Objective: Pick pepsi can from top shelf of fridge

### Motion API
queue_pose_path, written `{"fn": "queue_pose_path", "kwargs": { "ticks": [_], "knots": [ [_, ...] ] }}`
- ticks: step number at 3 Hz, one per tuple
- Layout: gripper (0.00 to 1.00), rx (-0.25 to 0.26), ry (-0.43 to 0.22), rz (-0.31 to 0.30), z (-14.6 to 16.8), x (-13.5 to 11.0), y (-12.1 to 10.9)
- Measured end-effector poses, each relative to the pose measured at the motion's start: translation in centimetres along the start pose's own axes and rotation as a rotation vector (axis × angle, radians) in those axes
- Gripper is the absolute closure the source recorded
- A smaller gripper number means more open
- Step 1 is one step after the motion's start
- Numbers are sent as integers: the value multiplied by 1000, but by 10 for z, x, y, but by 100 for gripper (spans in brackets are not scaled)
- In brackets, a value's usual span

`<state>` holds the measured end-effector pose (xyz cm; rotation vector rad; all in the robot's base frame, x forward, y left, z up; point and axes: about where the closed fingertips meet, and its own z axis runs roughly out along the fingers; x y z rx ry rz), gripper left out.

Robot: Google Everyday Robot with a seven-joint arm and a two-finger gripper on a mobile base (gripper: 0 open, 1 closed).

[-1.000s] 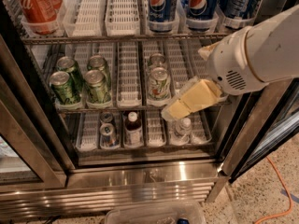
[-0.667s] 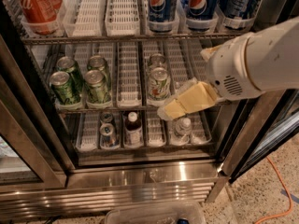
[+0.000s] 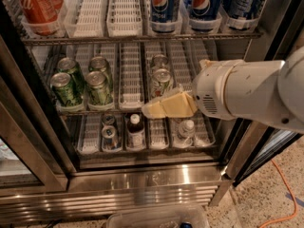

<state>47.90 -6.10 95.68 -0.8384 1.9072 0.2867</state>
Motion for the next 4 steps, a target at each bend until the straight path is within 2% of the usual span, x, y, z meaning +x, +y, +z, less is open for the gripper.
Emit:
{"fn": "queue_pose_path", "kwargs": {
  "ticks": [1, 2, 3, 4],
  "knots": [
    [0, 87, -96, 46, 11, -15, -7],
    [0, 195, -212, 62, 11, -48, -27],
    [0, 279, -331, 97, 11, -88, -45],
    [0, 286, -414, 158, 17, -113, -50]
  ]
}}
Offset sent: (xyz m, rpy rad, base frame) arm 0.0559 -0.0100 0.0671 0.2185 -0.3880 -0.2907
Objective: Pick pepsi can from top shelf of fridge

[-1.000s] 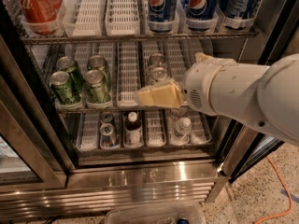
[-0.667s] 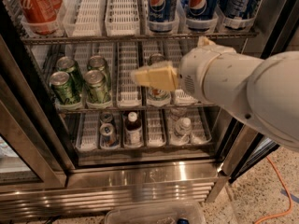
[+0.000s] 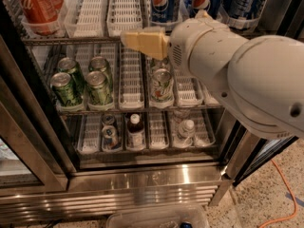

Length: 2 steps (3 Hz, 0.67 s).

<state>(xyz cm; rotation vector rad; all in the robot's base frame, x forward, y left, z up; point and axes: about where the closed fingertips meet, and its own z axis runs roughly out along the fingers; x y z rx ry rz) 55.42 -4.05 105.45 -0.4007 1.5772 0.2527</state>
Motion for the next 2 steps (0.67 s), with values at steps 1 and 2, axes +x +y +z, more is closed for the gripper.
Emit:
{"fn": "queue_pose_path", "kwargs": {
  "ticks": [1, 2],
  "knots": [
    [0, -21, -7, 5, 3, -2, 14],
    [0, -25, -13, 12, 3, -5, 17]
  ]
}}
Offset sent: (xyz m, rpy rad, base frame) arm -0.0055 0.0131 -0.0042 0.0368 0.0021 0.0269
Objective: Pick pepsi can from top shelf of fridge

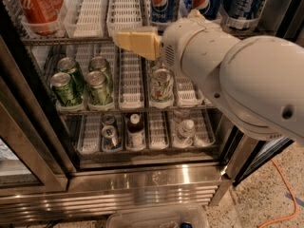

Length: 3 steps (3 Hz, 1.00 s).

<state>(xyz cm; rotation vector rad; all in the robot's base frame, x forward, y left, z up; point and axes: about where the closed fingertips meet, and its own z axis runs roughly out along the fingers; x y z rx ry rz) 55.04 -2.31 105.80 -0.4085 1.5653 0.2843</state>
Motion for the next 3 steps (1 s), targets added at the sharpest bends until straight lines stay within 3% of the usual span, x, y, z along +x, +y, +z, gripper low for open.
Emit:
{"fn": "queue_pose_path", "kwargs": {
  "ticks": [3],
  "knots": [
    [0, -28, -105, 103, 11, 1, 4]
  ]
}}
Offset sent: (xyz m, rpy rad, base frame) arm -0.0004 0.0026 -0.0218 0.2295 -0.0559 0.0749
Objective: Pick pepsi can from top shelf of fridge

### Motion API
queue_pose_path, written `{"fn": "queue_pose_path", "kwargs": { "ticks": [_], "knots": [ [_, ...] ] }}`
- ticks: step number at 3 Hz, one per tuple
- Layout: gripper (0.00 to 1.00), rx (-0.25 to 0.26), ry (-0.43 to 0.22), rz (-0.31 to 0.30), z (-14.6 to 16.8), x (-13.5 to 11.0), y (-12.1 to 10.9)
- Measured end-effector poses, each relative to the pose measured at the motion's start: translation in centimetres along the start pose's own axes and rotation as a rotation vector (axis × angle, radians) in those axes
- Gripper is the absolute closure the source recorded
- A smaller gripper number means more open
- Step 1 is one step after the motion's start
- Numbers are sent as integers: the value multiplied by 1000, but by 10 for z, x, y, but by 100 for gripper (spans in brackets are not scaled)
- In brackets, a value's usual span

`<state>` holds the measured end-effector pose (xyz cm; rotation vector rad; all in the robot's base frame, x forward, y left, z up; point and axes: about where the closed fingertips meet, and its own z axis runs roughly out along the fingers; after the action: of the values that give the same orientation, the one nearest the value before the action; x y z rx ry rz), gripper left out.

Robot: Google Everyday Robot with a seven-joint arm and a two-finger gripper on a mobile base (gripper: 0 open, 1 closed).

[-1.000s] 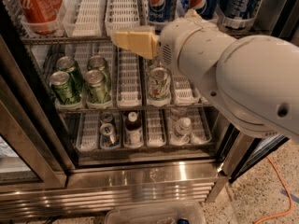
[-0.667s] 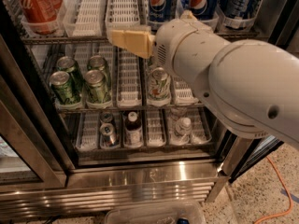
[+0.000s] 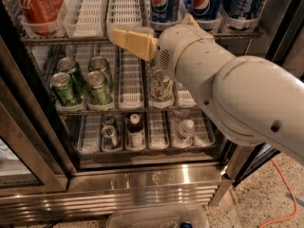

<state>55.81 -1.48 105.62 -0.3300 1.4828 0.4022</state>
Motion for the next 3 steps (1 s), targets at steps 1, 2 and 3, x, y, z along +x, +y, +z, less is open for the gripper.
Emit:
{"fn": "queue_pose_path", "kwargs": {
  "ticks": [1, 2, 3],
  "knots": [
    [0, -4, -10, -28, -5, 3, 4],
    [0, -1, -25, -106, -12, 3, 11],
    [0, 25, -14, -182, -21, 13, 22]
  ]
}}
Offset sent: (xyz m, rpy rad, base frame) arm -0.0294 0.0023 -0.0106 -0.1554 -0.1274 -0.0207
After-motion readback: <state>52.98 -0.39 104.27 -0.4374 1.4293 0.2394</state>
